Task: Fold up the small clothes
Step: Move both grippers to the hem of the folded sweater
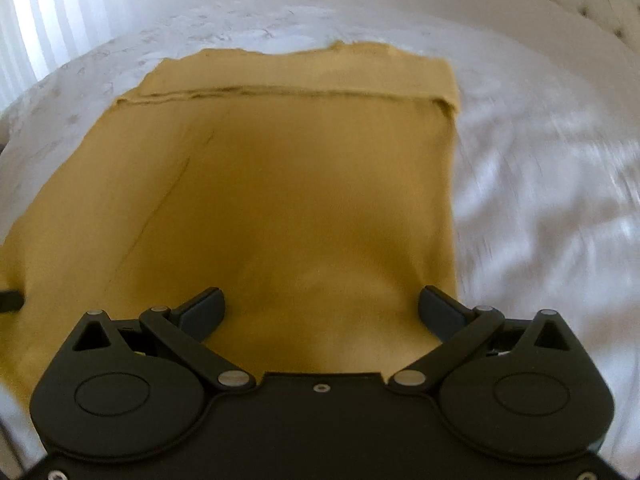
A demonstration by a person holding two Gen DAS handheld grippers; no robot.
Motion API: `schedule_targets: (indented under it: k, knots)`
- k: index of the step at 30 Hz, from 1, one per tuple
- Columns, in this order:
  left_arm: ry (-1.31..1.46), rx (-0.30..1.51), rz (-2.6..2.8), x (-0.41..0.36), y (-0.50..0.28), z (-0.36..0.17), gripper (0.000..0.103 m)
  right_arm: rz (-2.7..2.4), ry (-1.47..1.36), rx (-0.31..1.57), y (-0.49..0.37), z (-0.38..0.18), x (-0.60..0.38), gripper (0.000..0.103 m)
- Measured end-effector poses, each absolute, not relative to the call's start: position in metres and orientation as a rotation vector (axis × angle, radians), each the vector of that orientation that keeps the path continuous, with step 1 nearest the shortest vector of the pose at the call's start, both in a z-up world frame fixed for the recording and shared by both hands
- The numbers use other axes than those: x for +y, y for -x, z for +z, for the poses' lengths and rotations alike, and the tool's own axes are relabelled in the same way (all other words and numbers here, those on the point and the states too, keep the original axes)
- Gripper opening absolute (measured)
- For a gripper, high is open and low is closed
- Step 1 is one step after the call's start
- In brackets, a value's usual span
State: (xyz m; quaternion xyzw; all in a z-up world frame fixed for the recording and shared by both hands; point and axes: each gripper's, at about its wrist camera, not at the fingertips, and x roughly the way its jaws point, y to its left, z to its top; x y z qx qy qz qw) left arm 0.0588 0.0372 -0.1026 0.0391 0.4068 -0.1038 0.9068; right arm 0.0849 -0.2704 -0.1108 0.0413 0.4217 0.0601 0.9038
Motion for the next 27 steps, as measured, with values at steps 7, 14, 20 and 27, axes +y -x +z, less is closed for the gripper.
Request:
schedule_targets:
  k: [7, 14, 20, 27]
  knots:
    - [-0.073, 0.84, -0.222, 0.043, -0.044, -0.103, 0.102, 0.119, -0.17, 0.904, -0.027, -0.106, -0.275, 0.102]
    - [-0.057, 0.853, -0.226, 0.05, -0.032, -0.1, 0.102, 0.118, -0.265, 0.921, 0.002, -0.102, -0.283, 0.102]
    - [-0.03, 0.854, -0.209, 0.063, -0.022, -0.09, 0.102, 0.048, -0.342, 0.898, 0.014, -0.093, -0.299, 0.102]
    - [0.043, 0.855, -0.141, 0.079, -0.024, -0.085, 0.102, 0.006, -0.436, 0.909, 0.012, -0.103, -0.321, 0.103]
